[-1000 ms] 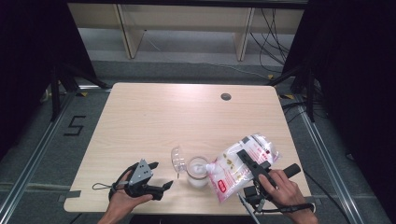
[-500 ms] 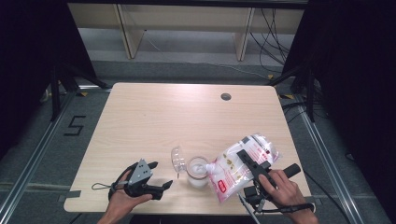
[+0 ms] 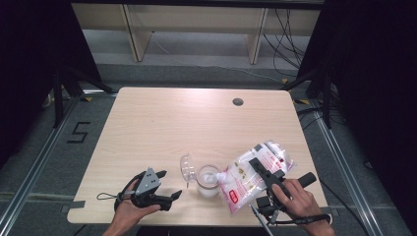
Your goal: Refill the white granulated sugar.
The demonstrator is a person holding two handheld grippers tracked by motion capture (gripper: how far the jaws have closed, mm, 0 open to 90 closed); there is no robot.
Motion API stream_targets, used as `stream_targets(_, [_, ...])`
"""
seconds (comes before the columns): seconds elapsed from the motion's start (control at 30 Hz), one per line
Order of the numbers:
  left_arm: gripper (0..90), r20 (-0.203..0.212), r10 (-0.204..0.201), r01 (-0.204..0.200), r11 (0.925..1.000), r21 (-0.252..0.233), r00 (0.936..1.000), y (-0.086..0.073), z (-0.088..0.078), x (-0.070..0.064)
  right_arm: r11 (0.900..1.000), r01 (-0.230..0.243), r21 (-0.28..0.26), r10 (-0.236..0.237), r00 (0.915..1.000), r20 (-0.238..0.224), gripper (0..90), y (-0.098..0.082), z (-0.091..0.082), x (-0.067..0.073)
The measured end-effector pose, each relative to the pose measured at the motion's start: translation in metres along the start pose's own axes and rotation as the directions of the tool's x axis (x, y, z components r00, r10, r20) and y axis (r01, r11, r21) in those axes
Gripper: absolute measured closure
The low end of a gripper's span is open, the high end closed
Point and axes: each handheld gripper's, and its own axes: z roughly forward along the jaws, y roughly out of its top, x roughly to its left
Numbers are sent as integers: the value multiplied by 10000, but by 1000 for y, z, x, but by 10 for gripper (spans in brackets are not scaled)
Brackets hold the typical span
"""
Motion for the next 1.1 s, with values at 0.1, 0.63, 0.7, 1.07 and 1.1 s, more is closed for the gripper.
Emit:
stream_targets(0.1, [154,4,-316,316,9995,-99,9995,-1,1,-2,10000,59,4,-59,9999,-87,723,0,0,-1])
stream_targets(0.63, [154,4,-335,335,9994,-97,9994,-1,1,-2,10000,34,77,-31,9996,-287,725,-1,-1,-1])
stream_targets(0.7, [154,-6,-139,139,9999,-59,9999,0,0,-1,9999,96,70,-94,9994,-341,726,-1,-1,-2])
stream_targets(1.07, [154,22,-262,262,9996,-77,9997,-1,0,-1,9999,-151,-56,149,9993,-333,727,-2,1,0])
stream_targets(1.1, [154,30,-269,270,9996,-68,9996,-1,0,-1,9999,-101,48,102,9994,-329,727,-2,0,0])
